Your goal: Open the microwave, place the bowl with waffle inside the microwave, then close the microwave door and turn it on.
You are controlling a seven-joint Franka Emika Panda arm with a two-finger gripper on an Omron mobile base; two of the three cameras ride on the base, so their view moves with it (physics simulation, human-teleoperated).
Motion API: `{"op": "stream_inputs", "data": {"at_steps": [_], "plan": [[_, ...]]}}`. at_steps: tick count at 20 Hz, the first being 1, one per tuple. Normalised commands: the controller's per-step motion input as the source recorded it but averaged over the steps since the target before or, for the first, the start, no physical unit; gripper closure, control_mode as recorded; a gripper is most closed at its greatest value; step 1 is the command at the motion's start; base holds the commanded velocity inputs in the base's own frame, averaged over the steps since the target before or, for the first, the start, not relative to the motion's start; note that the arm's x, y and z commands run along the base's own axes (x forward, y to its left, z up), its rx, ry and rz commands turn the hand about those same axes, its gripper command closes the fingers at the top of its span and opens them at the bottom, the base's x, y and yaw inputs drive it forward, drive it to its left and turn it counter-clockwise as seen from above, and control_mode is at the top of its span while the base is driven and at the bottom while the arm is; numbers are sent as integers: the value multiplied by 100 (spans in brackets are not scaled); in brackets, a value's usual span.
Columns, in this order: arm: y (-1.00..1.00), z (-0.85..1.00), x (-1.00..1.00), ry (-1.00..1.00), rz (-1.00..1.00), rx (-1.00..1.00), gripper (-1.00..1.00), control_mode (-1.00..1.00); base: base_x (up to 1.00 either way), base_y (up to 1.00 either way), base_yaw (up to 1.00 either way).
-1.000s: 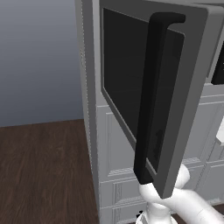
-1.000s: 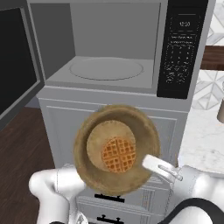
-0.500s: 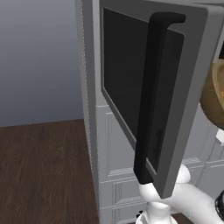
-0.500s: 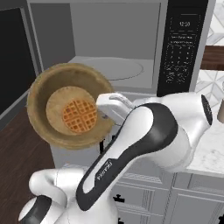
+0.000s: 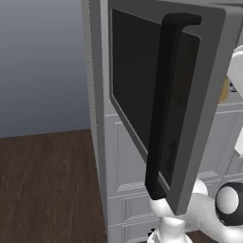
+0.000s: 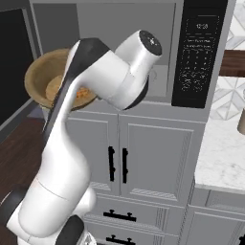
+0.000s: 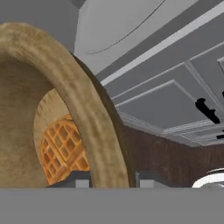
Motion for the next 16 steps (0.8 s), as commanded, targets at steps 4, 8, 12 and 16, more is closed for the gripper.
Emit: {"op": "stream_inputs", "data": {"at_steps": [4,8,12,16], "plan": [[43,0,85,16,-53,0,100,-100,0,0,0],[9,0,95,11,-55,0,100,-100,0,0,0],[0,0,100,14,-47,0,100,-100,0,0,0],[-11,4,95,17,-35,2,100,-100,0,0,0]]}}
